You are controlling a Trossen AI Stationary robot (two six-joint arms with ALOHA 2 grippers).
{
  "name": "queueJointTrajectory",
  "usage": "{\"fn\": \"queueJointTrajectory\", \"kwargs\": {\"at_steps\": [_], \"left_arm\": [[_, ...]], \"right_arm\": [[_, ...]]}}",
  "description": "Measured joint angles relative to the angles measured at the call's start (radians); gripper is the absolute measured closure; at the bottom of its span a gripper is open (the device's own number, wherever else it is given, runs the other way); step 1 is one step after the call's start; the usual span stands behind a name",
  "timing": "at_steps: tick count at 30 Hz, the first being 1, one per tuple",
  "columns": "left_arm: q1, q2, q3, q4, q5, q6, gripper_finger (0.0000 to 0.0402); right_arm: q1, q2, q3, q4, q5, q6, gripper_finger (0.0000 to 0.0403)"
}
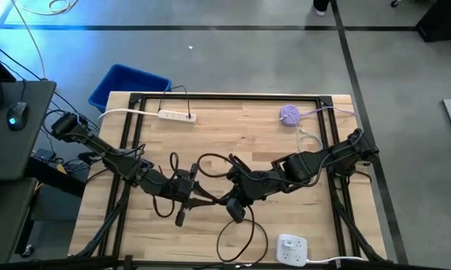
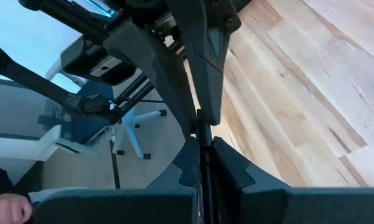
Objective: Insert USB
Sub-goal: Insert the black charger cable into the white charger adapter in the bottom white outlet extension
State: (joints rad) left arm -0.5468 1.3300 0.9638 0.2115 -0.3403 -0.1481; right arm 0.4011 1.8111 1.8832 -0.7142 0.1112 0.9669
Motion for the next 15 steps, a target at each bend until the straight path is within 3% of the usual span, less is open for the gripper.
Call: {"fn": "queueJointTrajectory", "kwargs": {"at_steps": [4,15], "left_arm": [[0.000,0.000,0.000,0.001,-0.013,-0.012,0.0397],[0.010,-0.001,0.000,-0.010,-0.007,-0.035,0.0401]], "right_arm": [[0.000,0.000,0.000,-0.002,0.003,-0.004,0.0403],[0.011,0.000,0.000,-0.008,0.067,-0.024,0.0396]]}}
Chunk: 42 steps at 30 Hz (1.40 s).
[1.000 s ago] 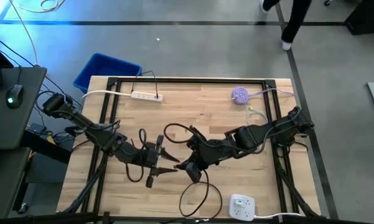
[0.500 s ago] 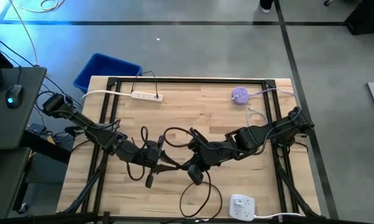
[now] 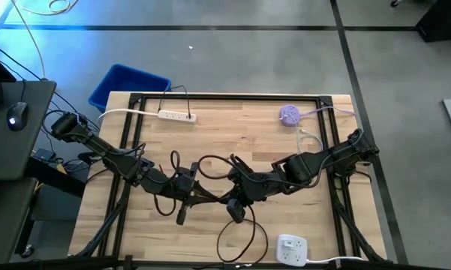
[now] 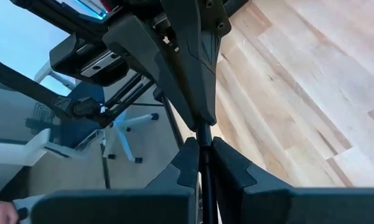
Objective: Insert USB
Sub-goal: Insert the black charger cable into the white charger adapter in the bottom white outlet extension
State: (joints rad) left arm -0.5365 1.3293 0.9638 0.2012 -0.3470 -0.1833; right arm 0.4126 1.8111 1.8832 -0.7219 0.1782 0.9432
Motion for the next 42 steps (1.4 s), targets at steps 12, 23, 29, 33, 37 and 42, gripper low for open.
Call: {"fn": "queueJointTrajectory", "kwargs": {"at_steps": [12,23,29,33,37,42], "left_arm": [[0.015,0.000,0.000,0.000,0.027,-0.079,0.0370],[0.032,0.000,0.000,0.000,0.065,-0.097,0.0399],[0.037,-0.003,0.000,0.009,0.148,-0.218,0.0401],[0.048,-0.032,0.000,0.013,0.240,-0.376,0.0401],[0.060,-0.086,0.000,0.025,0.312,-0.506,0.0401],[0.081,-0.155,0.000,0.043,0.427,-0.643,0.0401]], "right_arm": [[0.022,0.000,0.000,0.011,0.081,-0.010,0.0401],[0.028,0.000,0.000,0.011,0.083,-0.012,0.0392],[0.042,0.000,0.000,0.028,0.082,-0.178,0.0361],[0.073,-0.006,0.004,0.042,0.081,-0.459,0.0333],[0.119,-0.006,0.057,0.024,0.110,-0.688,0.0315],[0.176,-0.006,0.126,0.060,0.245,-0.994,0.0301]]}}
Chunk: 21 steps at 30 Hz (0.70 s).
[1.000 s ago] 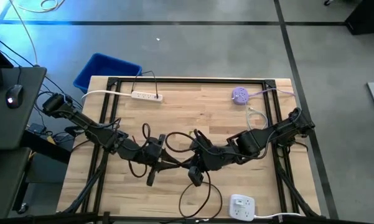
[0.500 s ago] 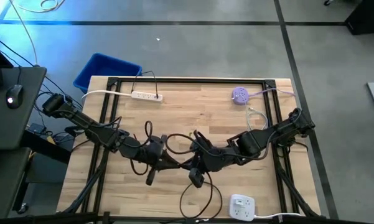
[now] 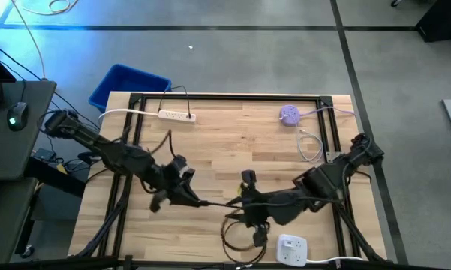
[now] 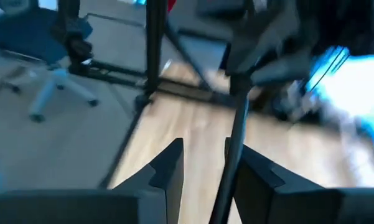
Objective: Insert USB
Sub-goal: Insert the black charger cable into the white charger adapter in the bottom white outlet extension
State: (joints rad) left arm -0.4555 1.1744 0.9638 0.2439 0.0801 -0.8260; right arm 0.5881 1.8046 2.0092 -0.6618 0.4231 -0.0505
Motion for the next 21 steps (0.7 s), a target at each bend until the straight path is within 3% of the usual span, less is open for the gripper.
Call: {"fn": "queueJointTrajectory", "kwargs": {"at_steps": [4,10,21], "left_arm": [[0.029,-0.022,0.000,-0.002,0.127,-0.114,0.0402],[0.065,-0.022,0.000,-0.001,0.199,-0.222,0.0402],[0.111,-0.021,0.000,-0.007,0.230,-0.284,0.0401]], "right_arm": [[0.014,0.003,0.022,0.140,0.050,-0.304,0.0293],[0.002,0.035,0.027,0.253,0.063,-0.729,0.0292],[-0.027,0.089,0.026,0.146,0.158,-1.103,0.0292]]}}
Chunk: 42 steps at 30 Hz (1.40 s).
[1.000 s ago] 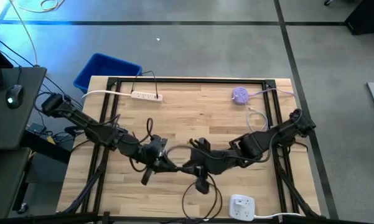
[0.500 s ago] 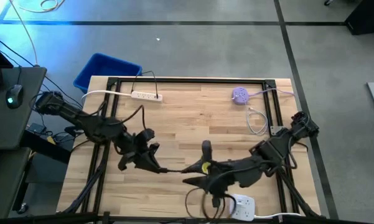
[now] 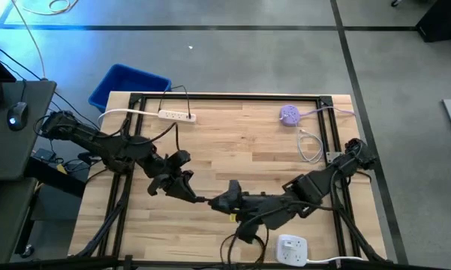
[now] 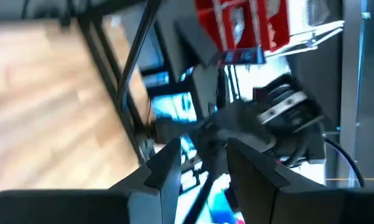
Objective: Insert USB
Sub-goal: Insert the black charger cable into the white charger adapter in the bottom white outlet extension
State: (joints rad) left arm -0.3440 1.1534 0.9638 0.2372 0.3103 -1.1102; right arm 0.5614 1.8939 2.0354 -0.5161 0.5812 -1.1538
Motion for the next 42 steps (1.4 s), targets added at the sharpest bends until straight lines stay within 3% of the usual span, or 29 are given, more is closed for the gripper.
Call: {"fn": "queueJointTrajectory", "kwargs": {"at_steps": [8,19,34,39,42], "left_arm": [[0.025,0.004,-0.001,-0.032,0.014,-0.033,0.0401],[0.022,0.028,-0.001,-0.036,0.031,-0.037,0.0401],[0.022,0.028,0.000,-0.043,0.032,-0.038,0.0401],[0.022,0.028,0.000,-0.065,0.010,-0.010,0.0398],[0.023,0.028,0.000,-0.078,0.003,0.046,0.0381]], "right_arm": [[-0.014,0.051,0.000,0.040,0.135,-0.259,0.0292],[-0.023,0.057,-0.001,0.063,0.137,-0.289,0.0299],[-0.025,0.057,-0.002,0.037,0.064,-0.230,0.0358],[-0.025,0.056,-0.002,0.024,0.064,-0.141,0.0393],[-0.024,0.056,-0.003,0.015,0.080,0.004,0.0394]]}}
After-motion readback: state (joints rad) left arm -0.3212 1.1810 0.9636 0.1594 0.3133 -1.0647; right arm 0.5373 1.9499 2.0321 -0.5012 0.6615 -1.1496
